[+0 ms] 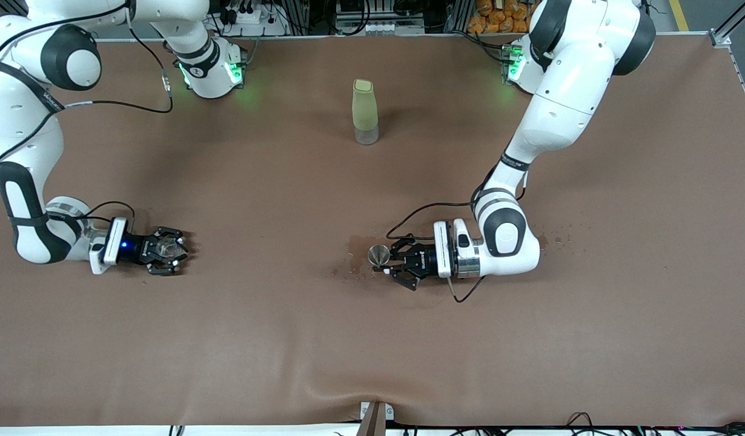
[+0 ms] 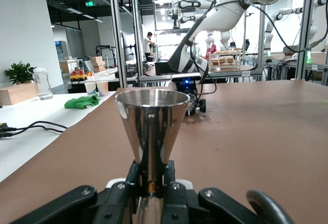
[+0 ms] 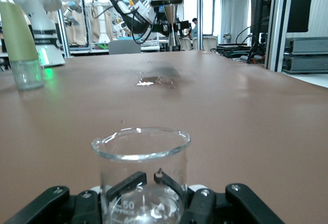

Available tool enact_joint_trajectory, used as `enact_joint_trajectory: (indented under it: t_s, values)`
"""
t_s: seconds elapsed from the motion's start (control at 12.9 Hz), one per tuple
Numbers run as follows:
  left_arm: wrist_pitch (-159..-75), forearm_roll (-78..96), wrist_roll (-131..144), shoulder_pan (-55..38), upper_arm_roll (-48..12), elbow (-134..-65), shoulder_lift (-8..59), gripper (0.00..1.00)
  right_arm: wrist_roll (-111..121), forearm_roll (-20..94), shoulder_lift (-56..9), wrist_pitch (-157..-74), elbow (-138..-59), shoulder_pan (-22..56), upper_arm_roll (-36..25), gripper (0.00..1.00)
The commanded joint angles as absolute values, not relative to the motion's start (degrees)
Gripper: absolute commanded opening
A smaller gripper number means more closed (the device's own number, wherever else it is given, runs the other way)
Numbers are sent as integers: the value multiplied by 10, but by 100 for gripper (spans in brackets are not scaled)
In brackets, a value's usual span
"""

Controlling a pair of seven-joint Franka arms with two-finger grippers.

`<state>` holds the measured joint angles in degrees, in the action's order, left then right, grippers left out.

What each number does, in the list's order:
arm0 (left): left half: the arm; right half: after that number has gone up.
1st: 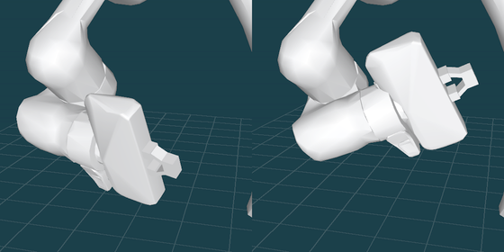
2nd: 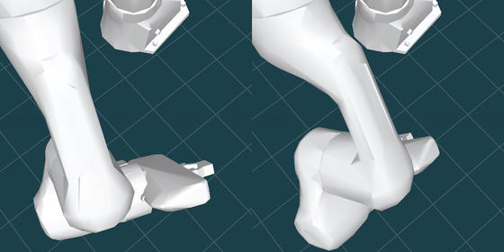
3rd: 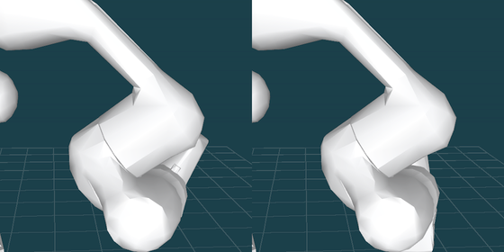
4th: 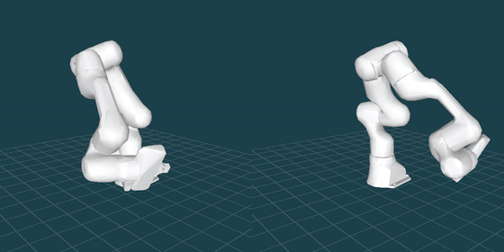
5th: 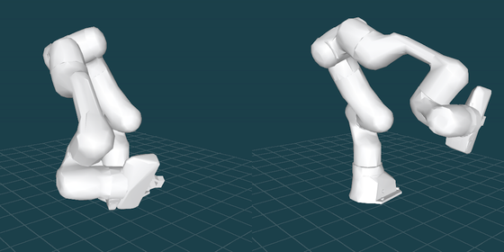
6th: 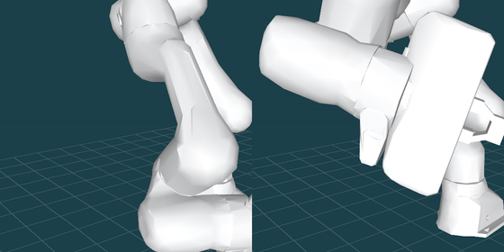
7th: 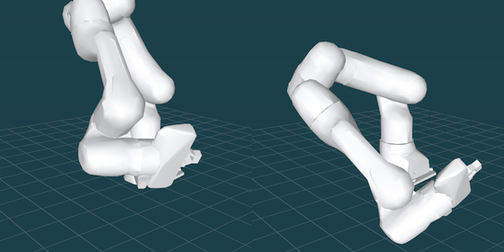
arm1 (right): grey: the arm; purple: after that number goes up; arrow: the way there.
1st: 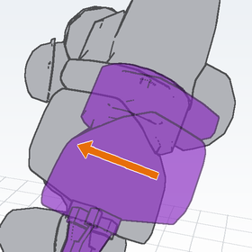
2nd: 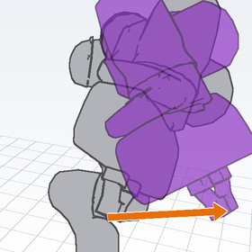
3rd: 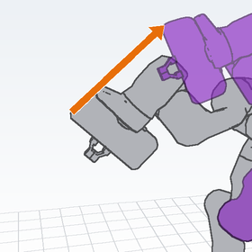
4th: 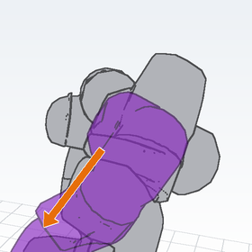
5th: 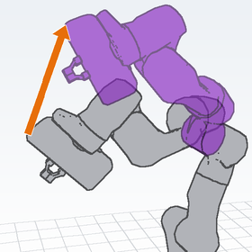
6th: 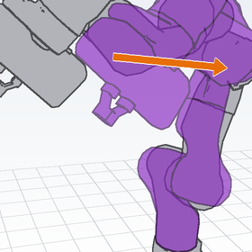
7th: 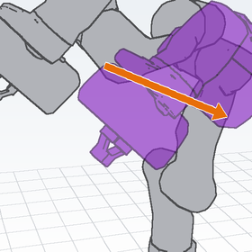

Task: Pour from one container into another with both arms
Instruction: 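Lift the beaker with the right gripper while the left gripper brings the jigger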

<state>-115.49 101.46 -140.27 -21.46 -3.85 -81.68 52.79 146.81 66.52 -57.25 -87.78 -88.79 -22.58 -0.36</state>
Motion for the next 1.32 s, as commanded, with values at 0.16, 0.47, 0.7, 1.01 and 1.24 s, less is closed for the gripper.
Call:
enact_joint_trajectory:
  t_s: [0.16,0.47,0.7,1.01,1.24]
  values:
    - [-1204,1056,-1417,-257,-32,-795,539,0,1323,664,-523,-878,-865,-126,-6,0]
    - [-1216,1062,-1446,-261,-32,-781,556,0,1274,741,-523,-897,-861,-31,-6,0]
    - [-1216,1090,-1471,-269,-33,-778,562,0,1224,807,-517,-944,-861,42,-4,0]
    - [-1215,1118,-1476,-273,-34,-780,566,0,1164,897,-496,-1003,-862,118,-4,0]
    - [-1214,1127,-1475,-273,-41,-781,570,0,1121,925,-485,-1023,-865,150,-4,0]
